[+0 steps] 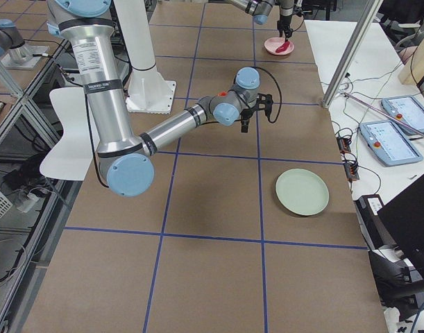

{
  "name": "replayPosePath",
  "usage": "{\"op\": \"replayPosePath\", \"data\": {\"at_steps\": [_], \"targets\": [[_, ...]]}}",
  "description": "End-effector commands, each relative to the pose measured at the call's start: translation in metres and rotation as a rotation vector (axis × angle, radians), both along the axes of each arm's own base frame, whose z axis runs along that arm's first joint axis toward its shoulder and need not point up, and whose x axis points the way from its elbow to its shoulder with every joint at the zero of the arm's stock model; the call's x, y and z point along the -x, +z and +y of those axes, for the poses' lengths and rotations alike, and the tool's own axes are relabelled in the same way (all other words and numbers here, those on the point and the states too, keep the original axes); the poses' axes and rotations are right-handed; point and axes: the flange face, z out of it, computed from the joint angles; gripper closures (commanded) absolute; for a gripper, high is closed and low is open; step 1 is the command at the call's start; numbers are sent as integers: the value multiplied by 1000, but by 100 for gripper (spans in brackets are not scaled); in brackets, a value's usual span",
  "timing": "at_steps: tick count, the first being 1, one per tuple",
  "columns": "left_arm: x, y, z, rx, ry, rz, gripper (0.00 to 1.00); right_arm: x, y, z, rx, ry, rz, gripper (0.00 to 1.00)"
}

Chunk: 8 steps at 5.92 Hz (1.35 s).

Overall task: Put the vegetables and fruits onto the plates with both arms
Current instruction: 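Carry the chili to the pink plate while the right gripper moves out, then release the chili on the pink plate while the right gripper reaches toward the peach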

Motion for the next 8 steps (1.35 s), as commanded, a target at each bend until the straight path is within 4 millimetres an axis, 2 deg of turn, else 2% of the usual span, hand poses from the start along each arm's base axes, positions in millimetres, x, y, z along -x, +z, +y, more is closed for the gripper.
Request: {"op": "replayPosePath", "data": {"at_steps": [1, 2, 3, 4, 5, 6, 8], "targets": [[3, -26, -4, -30, -22, 27, 0, 97, -77, 30, 92, 101, -50, 0], [-4, -60, -1, -11, -95, 74, 0, 103, -84, 31, 93, 106, -58, 0], [-21, -83, 7, 11, -130, 107, 0, 115, -76, 32, 103, 110, -37, 0], [-42, -100, 16, 42, -161, 139, 0, 131, -76, 40, 131, 120, -24, 0], [-55, -103, 21, 46, -147, 143, 0, 154, -71, 62, 219, 115, -11, 1], [-56, -107, 22, 42, -148, 148, 0, 171, -64, 81, 227, 95, 6, 1], [-76, -117, 31, 49, -142, 162, 0, 181, -59, 94, 254, 72, 56, 2]]}}
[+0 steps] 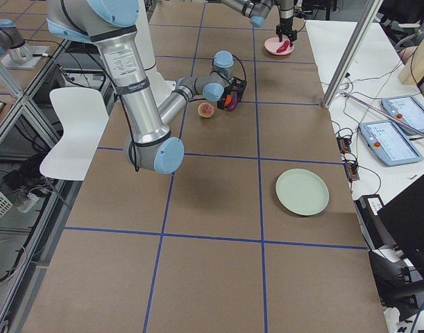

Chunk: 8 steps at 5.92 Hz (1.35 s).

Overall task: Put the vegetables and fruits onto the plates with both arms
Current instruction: 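Release the chili on the pink plate while the right gripper reaches toward the peach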

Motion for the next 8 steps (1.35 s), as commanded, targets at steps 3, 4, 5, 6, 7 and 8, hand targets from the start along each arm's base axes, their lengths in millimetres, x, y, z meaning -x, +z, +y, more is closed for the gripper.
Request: {"op": "replayPosePath", "data": {"at_steps": [3, 4, 5, 6, 7, 8], "targets": [[-20, -9, 10, 10, 3, 17, 0, 19, 16, 30, 37, -62, 50, 8], [-22, -9, 11, 9, 5, 16, 0, 30, 21, 44, 37, -87, 59, 7], [-30, -7, 15, 10, 14, 11, 0, 31, 23, 49, 42, -99, 59, 7], [-32, -7, 16, 10, 16, 11, 0, 37, 24, 58, 43, -115, 62, 7], [-32, -7, 16, 9, 16, 12, 0, 38, 28, 60, 45, -120, 67, 7], [-32, -8, 15, 8, 16, 13, 0, 41, 28, 66, 45, -129, 67, 7]]}}
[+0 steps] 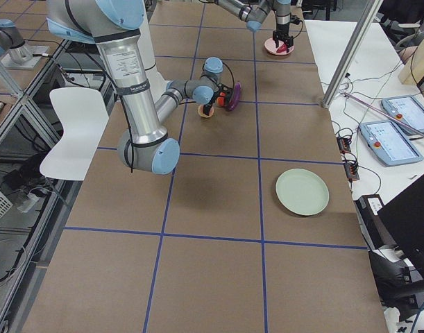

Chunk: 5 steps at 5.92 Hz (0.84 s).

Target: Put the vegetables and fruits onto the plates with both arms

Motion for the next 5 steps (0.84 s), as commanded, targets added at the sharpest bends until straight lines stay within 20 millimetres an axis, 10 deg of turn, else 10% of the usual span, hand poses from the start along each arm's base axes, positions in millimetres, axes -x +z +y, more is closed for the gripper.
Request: {"op": "replayPosePath", "data": {"at_steps": [1, 3, 5], "targets": [[0, -1, 0, -1, 0, 1, 0, 6, 1, 8, -2, -12, 3, 9], [-9, -46, 12, 30, -53, 75, 0, 7, -2, 11, 16, -1, 0, 100], [-55, -109, 62, 124, -76, 204, 0, -18, -18, -3, 9, 30, -29, 100]]}}
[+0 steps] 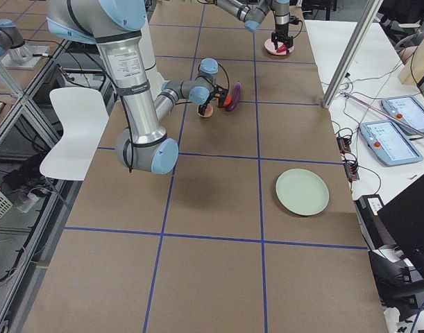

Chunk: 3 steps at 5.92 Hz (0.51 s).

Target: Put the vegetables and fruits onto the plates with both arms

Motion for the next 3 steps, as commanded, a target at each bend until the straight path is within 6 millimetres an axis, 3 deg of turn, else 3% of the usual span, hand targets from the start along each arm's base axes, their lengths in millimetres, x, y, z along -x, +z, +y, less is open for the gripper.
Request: {"op": "replayPosePath", "data": {"at_steps": [1, 2, 3], "targets": [[-43, -47, 46, 166, -73, 102, 0, -34, -5, -40, 16, 74, 6, 100], [-66, -66, 69, 306, -134, 114, 0, -78, -4, -89, 33, 148, 0, 100], [-107, -84, 110, 389, -184, 43, 0, -128, 5, -146, 38, 200, -7, 100]]}}
